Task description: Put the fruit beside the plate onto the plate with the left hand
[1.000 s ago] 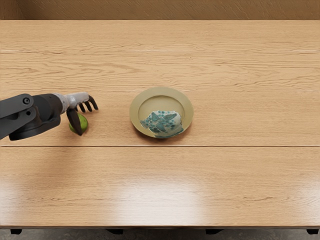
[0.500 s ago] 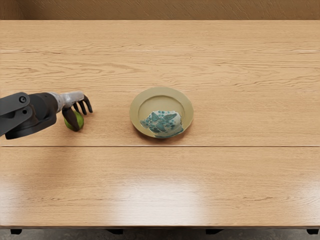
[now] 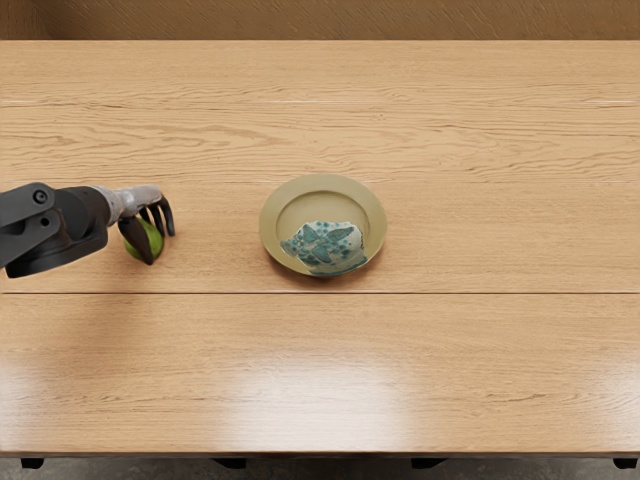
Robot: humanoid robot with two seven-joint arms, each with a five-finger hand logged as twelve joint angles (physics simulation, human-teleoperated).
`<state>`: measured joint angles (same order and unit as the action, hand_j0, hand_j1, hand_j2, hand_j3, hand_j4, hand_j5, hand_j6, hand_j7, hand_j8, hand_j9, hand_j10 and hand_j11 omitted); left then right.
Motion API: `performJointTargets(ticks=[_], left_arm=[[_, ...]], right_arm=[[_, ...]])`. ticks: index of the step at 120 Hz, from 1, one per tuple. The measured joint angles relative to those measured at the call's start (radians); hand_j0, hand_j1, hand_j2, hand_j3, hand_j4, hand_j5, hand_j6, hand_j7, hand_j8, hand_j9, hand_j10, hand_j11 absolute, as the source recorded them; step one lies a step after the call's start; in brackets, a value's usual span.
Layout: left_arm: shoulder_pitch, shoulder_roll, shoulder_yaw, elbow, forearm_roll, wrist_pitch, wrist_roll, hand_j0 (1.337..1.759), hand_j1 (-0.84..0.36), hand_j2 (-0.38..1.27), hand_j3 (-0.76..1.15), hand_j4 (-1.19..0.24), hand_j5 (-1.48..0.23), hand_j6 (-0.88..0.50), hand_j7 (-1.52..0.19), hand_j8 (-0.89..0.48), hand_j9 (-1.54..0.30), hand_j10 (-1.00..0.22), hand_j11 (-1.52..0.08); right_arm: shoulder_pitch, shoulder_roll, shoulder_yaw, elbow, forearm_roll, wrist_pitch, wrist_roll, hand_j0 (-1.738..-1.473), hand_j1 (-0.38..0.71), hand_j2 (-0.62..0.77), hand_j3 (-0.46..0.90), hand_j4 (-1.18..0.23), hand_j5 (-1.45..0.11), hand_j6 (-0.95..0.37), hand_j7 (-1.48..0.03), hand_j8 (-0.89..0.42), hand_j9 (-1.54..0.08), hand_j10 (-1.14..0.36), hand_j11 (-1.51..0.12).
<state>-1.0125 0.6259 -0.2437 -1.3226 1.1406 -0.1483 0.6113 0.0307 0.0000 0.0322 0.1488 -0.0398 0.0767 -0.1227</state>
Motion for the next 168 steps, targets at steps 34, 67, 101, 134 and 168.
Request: performJointTargets(ticks=[34, 67, 101, 134, 168], left_arm=[[-0.038, -0.001, -0.006, 0.037, -0.087, -0.005, 0.001, 1.644, -0.28, 0.29, 0.0, -0.81, -1.15, -0.48, -1.12, -0.31, -1.13, -0.51, -1.13], [-0.117, -0.01, -0.044, 0.117, -0.349, -0.007, 0.001, 1.642, -0.35, 0.46, 0.0, -0.81, -1.24, -0.5, -1.19, -0.31, -1.18, -0.48, -1.17], [-0.121, -0.057, -0.092, 0.139, -0.481, -0.008, 0.001, 1.643, -0.31, 0.41, 0.0, -0.82, -1.25, -0.53, -1.19, -0.32, -1.17, -0.49, -1.18], [-0.138, -0.107, -0.133, 0.157, -0.544, -0.007, 0.0, 1.649, -0.34, 0.47, 0.0, -0.83, -1.23, -0.53, -1.18, -0.35, -1.16, -0.46, -1.16], [-0.182, -0.178, -0.166, 0.164, -0.633, -0.006, 0.001, 1.651, -0.34, 0.46, 0.0, -0.84, -1.2, -0.57, -1.18, -0.35, -1.16, -0.46, -1.15]], right_arm=[[0.0, 0.0, 0.0, 0.0, 0.0, 0.0, 0.0, -1.658, -0.35, 0.0, 0.0, 0.0, 0.0, 0.0, 0.0, 0.0, 0.0, 0.0, 0.0], [0.0, 0.0, 0.0, 0.0, 0.0, 0.0, 0.0, -1.658, -0.35, 0.0, 0.0, 0.0, 0.0, 0.0, 0.0, 0.0, 0.0, 0.0, 0.0], [0.0, 0.0, 0.0, 0.0, 0.0, 0.0, 0.0, -1.658, -0.35, 0.0, 0.0, 0.0, 0.0, 0.0, 0.0, 0.0, 0.0, 0.0, 0.0], [0.0, 0.0, 0.0, 0.0, 0.0, 0.0, 0.0, -1.658, -0.35, 0.0, 0.0, 0.0, 0.0, 0.0, 0.0, 0.0, 0.0, 0.0, 0.0], [0.0, 0.0, 0.0, 0.0, 0.0, 0.0, 0.0, -1.658, -0.35, 0.0, 0.0, 0.0, 0.0, 0.0, 0.0, 0.0, 0.0, 0.0, 0.0]])
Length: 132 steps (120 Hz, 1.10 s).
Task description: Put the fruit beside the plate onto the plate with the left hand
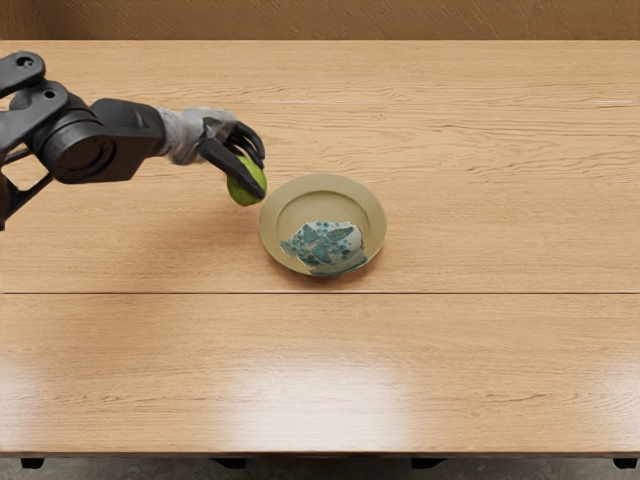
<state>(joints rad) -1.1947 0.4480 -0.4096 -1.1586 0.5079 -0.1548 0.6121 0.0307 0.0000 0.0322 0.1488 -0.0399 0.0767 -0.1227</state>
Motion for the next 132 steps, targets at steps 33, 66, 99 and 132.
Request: performJointTargets(ticks=[33, 66, 99, 132], left_arm=[[0.003, -0.156, 0.018, 0.03, -0.015, 0.001, 0.0, 1.65, -0.3, 0.43, 0.0, -0.85, -1.2, -0.63, -1.19, -0.38, -1.16, -0.48, -1.15], [-0.047, -0.16, 0.037, 0.048, -0.011, 0.004, -0.001, 1.654, -0.09, 0.32, 0.0, -0.53, -0.74, -0.45, -0.73, -0.3, -0.72, -0.34, -0.72], [-0.046, -0.086, -0.043, 0.049, -0.086, -0.076, -0.001, 1.657, 0.23, 0.08, 0.0, -0.14, -0.19, -0.12, -0.19, -0.08, -0.19, -0.09, -0.19], [0.149, 0.036, -0.224, 0.05, -0.291, -0.412, -0.001, 1.658, 0.32, 0.02, 0.0, -0.04, -0.05, -0.03, -0.05, -0.02, -0.05, -0.02, -0.05]], right_arm=[[0.0, 0.0, 0.0, 0.0, 0.0, 0.0, 0.0, -1.658, -0.35, 0.0, 0.0, 0.0, 0.0, 0.0, 0.0, 0.0, 0.0, 0.0, 0.0], [0.0, 0.0, 0.0, 0.0, 0.0, 0.0, 0.0, -1.658, -0.35, 0.0, 0.0, 0.0, 0.0, 0.0, 0.0, 0.0, 0.0, 0.0, 0.0], [0.0, 0.0, 0.0, 0.0, 0.0, 0.0, 0.0, -1.658, -0.35, 0.0, 0.0, 0.0, 0.0, 0.0, 0.0, 0.0, 0.0, 0.0, 0.0], [0.0, 0.0, 0.0, 0.0, 0.001, 0.0, 0.0, -1.658, -0.35, 0.0, 0.0, 0.0, 0.0, 0.0, 0.0, 0.0, 0.0, 0.0, 0.0]])
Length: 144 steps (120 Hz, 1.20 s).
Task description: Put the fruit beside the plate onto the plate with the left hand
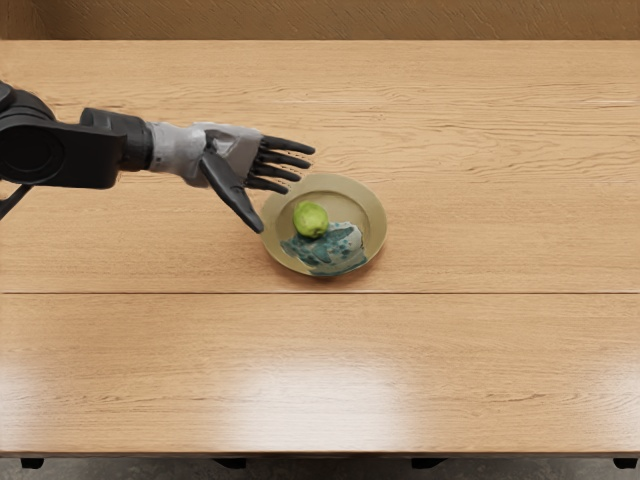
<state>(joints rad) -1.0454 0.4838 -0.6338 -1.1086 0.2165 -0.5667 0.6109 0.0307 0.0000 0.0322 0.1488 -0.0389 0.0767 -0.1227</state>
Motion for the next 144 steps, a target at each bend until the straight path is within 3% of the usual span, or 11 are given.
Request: performJointTargets(ticks=[13, 30, 52, 105, 144], left_arm=[[0.098, 0.055, -0.064, 0.001, -0.081, -0.029, 0.0, 1.658, 0.33, 0.01, 0.0, -0.02, -0.03, -0.02, -0.03, -0.01, -0.03, -0.01, -0.03], [0.156, 0.112, -0.104, 0.001, -0.177, -0.04, 0.0, 1.658, 0.34, 0.01, 0.0, -0.01, -0.01, -0.01, -0.01, -0.01, -0.01, -0.01, -0.01], [0.305, 0.169, -0.17, 0.009, -0.239, -0.044, 0.0, 1.658, 0.35, 0.0, 0.0, 0.0, -0.01, 0.0, -0.01, 0.0, -0.01, 0.0, -0.01], [0.326, 0.35, -0.223, 0.106, -0.373, -0.045, 0.0, 1.658, 0.35, 0.0, 0.0, 0.0, 0.0, 0.0, 0.0, 0.0, 0.0, 0.0, 0.0], [0.326, 0.357, -0.225, 0.148, -0.383, -0.045, 0.0, 1.658, 0.35, 0.0, 0.0, 0.0, 0.0, 0.0, 0.0, 0.0, 0.0, 0.0, 0.0]], right_arm=[[0.0, 0.0, 0.0, 0.0, -0.001, 0.0, 0.0, -1.658, -0.35, 0.0, 0.0, 0.0, 0.0, 0.0, 0.0, 0.0, 0.0, 0.0, 0.0], [0.001, 0.0, 0.0, 0.0, -0.001, 0.0, 0.0, -1.658, -0.35, 0.0, 0.0, 0.0, 0.0, 0.0, 0.0, 0.0, 0.0, 0.0, 0.0], [0.001, 0.0, 0.0, 0.0, 0.001, 0.0, 0.0, -1.658, -0.35, 0.0, 0.0, 0.0, 0.0, 0.0, 0.0, 0.0, 0.0, 0.0, 0.0], [-0.001, 0.0, -0.001, -0.002, 0.002, -0.002, 0.0, -1.658, -0.35, 0.0, 0.0, 0.0, 0.0, 0.0, 0.0, 0.0, 0.0, 0.0, 0.0], [-0.001, 0.0, -0.002, -0.002, 0.002, -0.002, 0.0, -1.658, -0.35, 0.0, 0.0, 0.0, 0.0, 0.0, 0.0, 0.0, 0.0, 0.0, 0.0]])
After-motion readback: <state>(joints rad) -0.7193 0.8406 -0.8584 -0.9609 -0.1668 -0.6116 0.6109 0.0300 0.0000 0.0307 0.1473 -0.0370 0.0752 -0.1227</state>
